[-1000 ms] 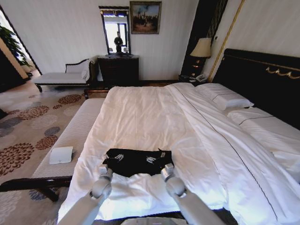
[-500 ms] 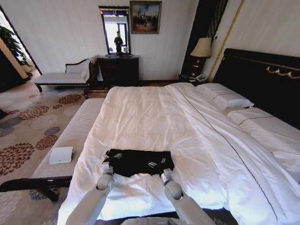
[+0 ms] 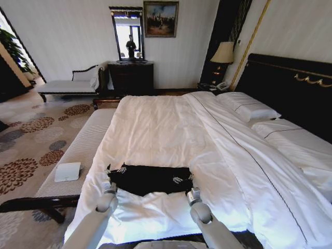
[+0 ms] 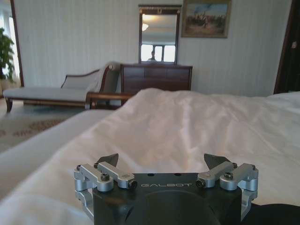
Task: Fold the clothes on the bed.
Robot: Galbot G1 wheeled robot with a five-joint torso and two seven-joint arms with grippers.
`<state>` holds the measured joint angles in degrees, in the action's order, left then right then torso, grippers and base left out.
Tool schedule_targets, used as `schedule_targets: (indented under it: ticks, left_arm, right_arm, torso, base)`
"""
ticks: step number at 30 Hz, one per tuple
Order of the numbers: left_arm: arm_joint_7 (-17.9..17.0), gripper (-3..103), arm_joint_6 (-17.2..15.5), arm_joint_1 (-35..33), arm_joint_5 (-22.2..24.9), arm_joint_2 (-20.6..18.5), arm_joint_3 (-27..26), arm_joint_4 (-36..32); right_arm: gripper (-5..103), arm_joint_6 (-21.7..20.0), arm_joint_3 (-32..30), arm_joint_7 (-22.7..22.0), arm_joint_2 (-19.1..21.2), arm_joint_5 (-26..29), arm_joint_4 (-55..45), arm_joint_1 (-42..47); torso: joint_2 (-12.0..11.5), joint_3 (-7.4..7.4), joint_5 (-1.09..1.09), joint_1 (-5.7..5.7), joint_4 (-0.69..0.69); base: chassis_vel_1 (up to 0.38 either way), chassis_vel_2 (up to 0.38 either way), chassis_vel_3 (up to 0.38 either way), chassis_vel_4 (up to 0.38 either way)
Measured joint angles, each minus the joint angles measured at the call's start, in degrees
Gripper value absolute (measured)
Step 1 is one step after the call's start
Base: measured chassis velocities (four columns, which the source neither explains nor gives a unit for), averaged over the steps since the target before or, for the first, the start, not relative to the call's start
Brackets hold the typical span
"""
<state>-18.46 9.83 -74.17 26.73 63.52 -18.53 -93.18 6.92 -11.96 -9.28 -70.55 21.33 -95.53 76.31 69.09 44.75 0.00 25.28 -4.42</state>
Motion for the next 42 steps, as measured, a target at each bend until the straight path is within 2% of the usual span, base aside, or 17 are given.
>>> schedule_targets:
  ticks: [1,4,6,9,10,11,13,15,17,20,29,36,42]
  left_arm:
    - [0.00,100,0.00,0.00,0.00,0.00,0.00,0.00]
    - [2.04,100,0.74,-7.47,-0.87,-0.82,-3.35,-7.99]
    - [2.35,100,0.90,-8.60,-1.03,-0.83,-3.86,-9.24]
    - [3.71,100,2.52,-14.94,-2.09,-0.58,-7.15,-15.35]
    - [3.96,100,3.00,-16.59,-2.12,-0.43,-8.01,-16.59]
    - [3.96,100,3.00,-16.59,-2.12,-0.43,-8.01,-16.59]
    - [4.74,100,3.84,-20.54,-2.12,0.20,-9.89,-19.46]
    - [5.82,100,4.27,-24.96,-2.42,0.83,-11.43,-22.47]
    - [5.89,100,4.37,-25.71,-2.48,0.88,-11.61,-23.00]
    - [6.09,100,4.95,-31.74,-3.43,1.56,-12.45,-27.41]
    - [6.23,100,5.64,-35.98,-7.30,2.45,-12.80,-31.80]
    - [6.85,100,5.67,-37.58,-8.09,2.72,-13.90,-33.26]
    - [6.82,100,5.97,-37.66,-9.05,2.80,-14.15,-34.38]
  right_arm:
    - [100,0.00,0.00,0.00,0.00,0.00,0.00,0.00]
    - [100,-3.73,-3.68,3.00,2.29,8.94,-5.19,3.21]
    - [100,-4.47,-4.47,3.48,2.73,10.50,-5.81,3.68]
    - [100,-9.00,-8.93,5.56,5.26,20.34,-7.80,5.45]
    - [100,-10.06,-9.84,6.03,5.76,23.00,-7.92,5.74]
    - [100,-10.06,-9.84,6.03,5.76,23.00,-7.92,5.74]
    - [100,-12.58,-11.98,7.14,6.78,29.37,-7.82,6.22]
    - [100,-14.97,-13.34,7.55,6.97,35.00,-6.76,6.29]
    - [100,-15.36,-13.56,7.60,6.95,35.90,-6.51,6.26]
    - [100,-18.27,-14.84,8.03,5.91,42.00,-4.89,5.83]
    - [100,-21.23,-14.31,8.51,3.61,46.86,-3.60,5.37]
    - [100,-21.99,-13.55,8.43,0.70,46.64,-3.44,5.70]
    - [100,-22.20,-13.61,8.62,0.25,46.24,-3.29,5.82]
  torso:
    - [0.00,0.00,0.00,0.00,0.00]
    - [0.00,0.00,0.00,0.00,0.01]
    - [0.00,0.00,0.01,0.00,0.01]
    - [0.01,0.00,0.00,0.00,0.00]
    - [0.01,0.00,0.02,-0.01,0.00]
    - [0.01,0.00,0.02,-0.01,0.00]
    - [0.00,0.00,0.00,0.00,0.00]
    - [0.01,0.00,0.01,-0.01,0.00]
    - [0.01,0.00,0.02,-0.01,0.00]
    - [0.01,0.00,0.02,-0.01,0.01]
    - [0.01,0.00,0.00,0.00,0.00]
    - [0.01,0.01,0.00,0.00,0.01]
    - [0.00,0.00,0.00,0.00,0.00]
  base:
    - [0.000,0.000,0.000,0.000]
    - [0.000,0.000,0.000,0.000]
    - [0.000,0.000,0.000,0.000]
    - [0.000,0.000,0.000,0.000]
    - [0.000,0.000,0.000,0.000]
    - [0.000,0.000,0.000,0.000]
    - [0.000,0.000,0.000,0.000]
    - [0.000,0.000,0.000,0.000]
    - [0.000,0.000,0.000,0.000]
    - [0.000,0.000,0.000,0.000]
    - [0.000,0.000,0.000,0.000]
    - [0.000,0.000,0.000,0.000]
    - [0.000,0.000,0.000,0.000]
